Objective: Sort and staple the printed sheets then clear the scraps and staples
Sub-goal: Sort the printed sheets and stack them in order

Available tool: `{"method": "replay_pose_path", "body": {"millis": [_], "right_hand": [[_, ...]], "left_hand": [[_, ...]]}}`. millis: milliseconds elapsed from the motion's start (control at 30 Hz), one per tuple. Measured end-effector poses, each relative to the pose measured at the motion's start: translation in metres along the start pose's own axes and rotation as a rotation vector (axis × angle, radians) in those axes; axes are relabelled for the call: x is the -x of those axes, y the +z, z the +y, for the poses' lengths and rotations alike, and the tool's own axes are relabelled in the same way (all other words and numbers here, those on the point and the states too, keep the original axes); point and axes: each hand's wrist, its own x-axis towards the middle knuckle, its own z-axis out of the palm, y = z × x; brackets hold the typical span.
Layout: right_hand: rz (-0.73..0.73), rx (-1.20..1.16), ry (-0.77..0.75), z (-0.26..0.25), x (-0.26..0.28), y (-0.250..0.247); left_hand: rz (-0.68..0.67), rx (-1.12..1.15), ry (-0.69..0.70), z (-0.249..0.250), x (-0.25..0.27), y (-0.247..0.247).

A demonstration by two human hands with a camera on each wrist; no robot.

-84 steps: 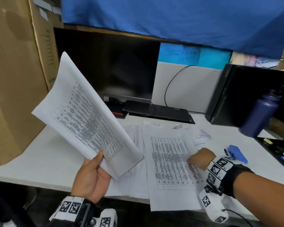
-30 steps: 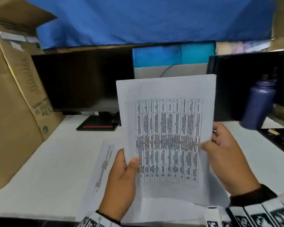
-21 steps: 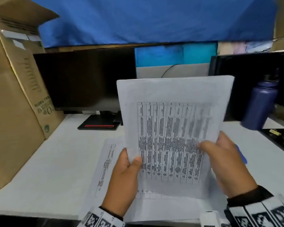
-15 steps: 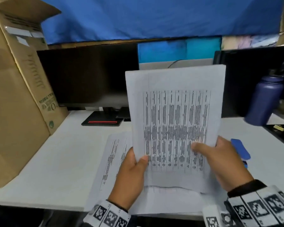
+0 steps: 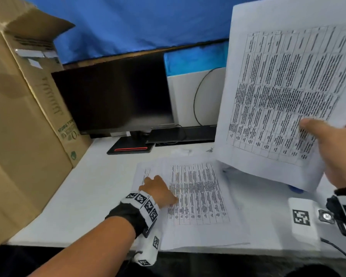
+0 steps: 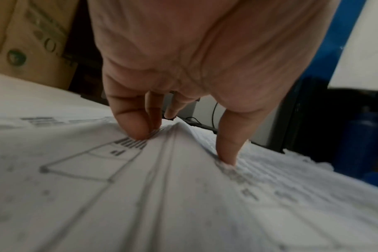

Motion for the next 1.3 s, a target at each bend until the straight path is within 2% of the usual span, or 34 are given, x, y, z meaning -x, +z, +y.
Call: {"method": "replay_pose_path", "body": {"millis": [100, 233, 500, 767, 933, 1133, 1300], "right_hand": [[0.037, 0.076, -0.05, -0.025, 0.014, 0.013], [0.009, 0.049, -0.091, -0.018, 0.007, 0.008], [0.022, 0.049, -0.09, -0.014, 0.004, 0.005], [0.042, 0.088, -0.061, -0.005, 0.003, 0.01], [0.02, 0.091, -0.065, -0.003, 0.006, 0.011], [0.004, 0.11, -0.058, 0.002, 0.006, 0.014], [0.014, 0.122, -0.052, 0.007, 0.007, 0.018]], "left_hand": [[-0.01, 0.001, 0.033, 0.009, -0.005, 0.002], [-0.017, 0.133, 0.017, 0.011, -0.009, 0.001], [0.145, 0.211, 0.015, 0.003, -0.015, 0.008], [0.203, 0.044, 0.053, 0.0, -0.014, 0.009], [0.149, 0.07, 0.054, 0.0, -0.016, 0.009], [0.083, 0.096, -0.037, 0.001, -0.019, 0.007], [0.066, 0.124, 0.004, 0.003, -0.02, 0.01]]}}
